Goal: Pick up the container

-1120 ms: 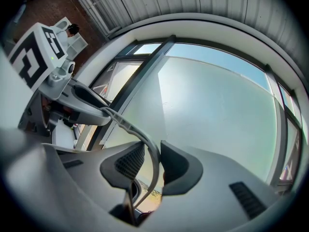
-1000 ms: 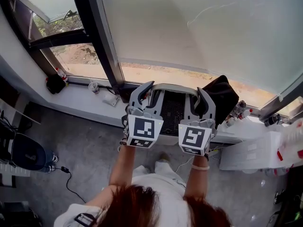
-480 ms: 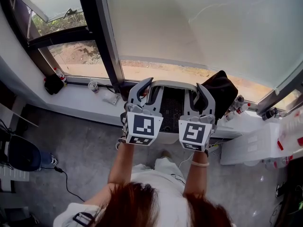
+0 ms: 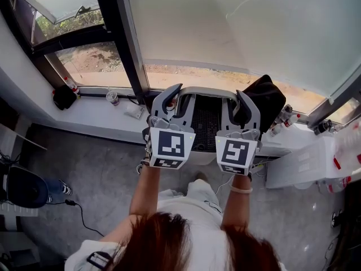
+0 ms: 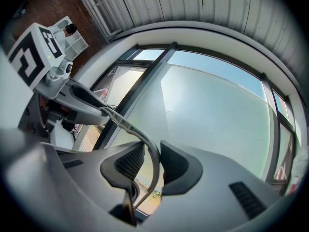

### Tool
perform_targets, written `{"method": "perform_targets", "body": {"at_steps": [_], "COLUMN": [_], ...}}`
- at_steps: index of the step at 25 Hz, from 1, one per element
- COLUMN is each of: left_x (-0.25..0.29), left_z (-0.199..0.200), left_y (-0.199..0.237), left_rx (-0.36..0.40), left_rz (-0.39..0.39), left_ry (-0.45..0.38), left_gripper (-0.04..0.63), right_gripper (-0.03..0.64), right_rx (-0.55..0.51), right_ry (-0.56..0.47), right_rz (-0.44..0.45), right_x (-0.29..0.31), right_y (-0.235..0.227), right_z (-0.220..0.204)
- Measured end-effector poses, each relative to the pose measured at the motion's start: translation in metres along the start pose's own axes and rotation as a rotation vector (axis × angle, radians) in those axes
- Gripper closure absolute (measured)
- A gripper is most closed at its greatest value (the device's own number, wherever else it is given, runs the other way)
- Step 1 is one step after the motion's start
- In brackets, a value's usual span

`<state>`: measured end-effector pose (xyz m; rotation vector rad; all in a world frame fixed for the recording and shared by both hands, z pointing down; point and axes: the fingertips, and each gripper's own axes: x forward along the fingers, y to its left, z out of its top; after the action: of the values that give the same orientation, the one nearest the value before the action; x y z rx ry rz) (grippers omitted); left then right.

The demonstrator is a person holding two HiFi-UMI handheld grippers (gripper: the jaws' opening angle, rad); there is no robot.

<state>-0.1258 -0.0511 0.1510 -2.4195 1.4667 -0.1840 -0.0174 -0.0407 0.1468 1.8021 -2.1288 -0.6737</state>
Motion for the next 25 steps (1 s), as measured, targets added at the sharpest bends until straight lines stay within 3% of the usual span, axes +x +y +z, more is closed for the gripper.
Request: {"method": "perform_targets", "body": {"at_steps": [25], "left_x": [-0.037], "left_z": [0.026], "left_y": [-0.003], "left_rx": [0.034], "left_rz": [0.014], "left_ry": [-0.038], "left_gripper": [0.469], "right_gripper": [0.503], "right_rx": [-0.006], "right_ry": [-0.061], "right_rz": [0.014], "right_x": [-0.034], "right_y": [0.001], "right_z": [0.027]}}
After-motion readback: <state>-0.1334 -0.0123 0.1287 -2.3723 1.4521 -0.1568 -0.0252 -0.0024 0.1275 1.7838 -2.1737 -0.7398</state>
